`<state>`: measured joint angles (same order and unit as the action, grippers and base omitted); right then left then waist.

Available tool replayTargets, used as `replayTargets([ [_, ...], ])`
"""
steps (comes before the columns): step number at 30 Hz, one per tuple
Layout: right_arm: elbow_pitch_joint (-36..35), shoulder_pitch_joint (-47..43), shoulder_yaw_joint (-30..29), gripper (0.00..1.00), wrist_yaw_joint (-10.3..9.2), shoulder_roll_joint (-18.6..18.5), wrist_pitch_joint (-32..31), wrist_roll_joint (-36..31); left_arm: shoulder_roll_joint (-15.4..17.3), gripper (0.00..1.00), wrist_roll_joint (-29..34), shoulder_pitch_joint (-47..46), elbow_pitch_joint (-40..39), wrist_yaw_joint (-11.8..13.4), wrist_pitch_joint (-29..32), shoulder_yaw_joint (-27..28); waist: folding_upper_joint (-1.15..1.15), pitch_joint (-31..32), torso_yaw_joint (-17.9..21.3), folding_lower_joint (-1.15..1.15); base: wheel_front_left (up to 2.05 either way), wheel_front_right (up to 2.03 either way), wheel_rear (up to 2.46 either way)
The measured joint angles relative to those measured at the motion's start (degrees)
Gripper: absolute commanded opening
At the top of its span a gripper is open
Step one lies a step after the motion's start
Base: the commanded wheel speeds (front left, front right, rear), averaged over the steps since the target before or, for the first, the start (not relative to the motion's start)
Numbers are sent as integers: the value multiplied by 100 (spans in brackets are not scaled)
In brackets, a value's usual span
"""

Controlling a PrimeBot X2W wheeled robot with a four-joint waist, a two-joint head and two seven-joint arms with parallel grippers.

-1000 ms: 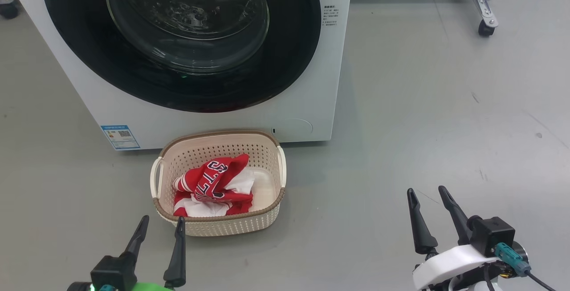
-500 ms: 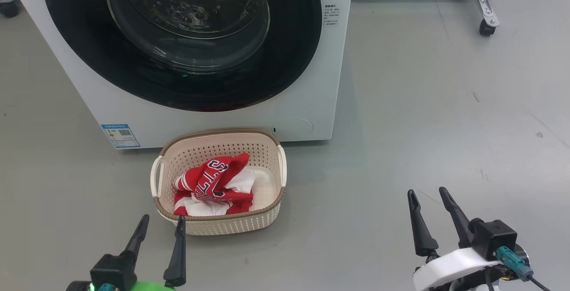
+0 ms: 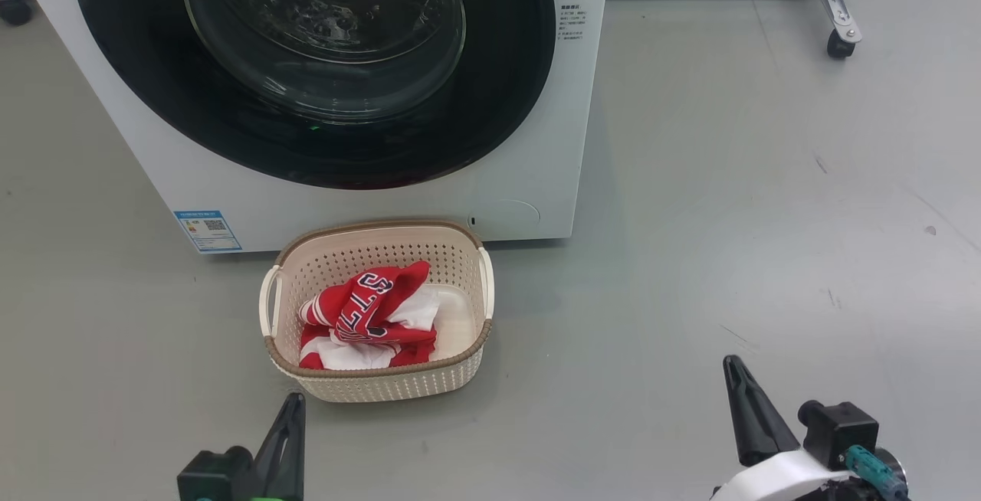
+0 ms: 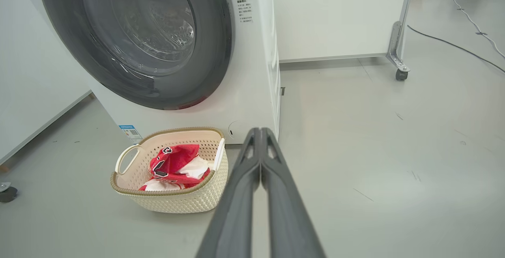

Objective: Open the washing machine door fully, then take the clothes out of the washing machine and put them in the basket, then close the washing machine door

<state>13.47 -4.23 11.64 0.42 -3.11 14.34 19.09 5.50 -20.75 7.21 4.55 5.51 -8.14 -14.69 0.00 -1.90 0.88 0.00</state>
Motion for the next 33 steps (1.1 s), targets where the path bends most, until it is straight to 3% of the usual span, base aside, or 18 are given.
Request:
replayTargets([
  [10,71,-113,-18,0,11,29,-43,411,-56,0,-419,54,75,-74,0,-19,0,11,-7,0,0,0,0],
  [33,13,-58,-409,0,147,31,-474,2237,-74,0,-2197,31,135,-286,259,360,0,45,-25,0,0,0,0],
])
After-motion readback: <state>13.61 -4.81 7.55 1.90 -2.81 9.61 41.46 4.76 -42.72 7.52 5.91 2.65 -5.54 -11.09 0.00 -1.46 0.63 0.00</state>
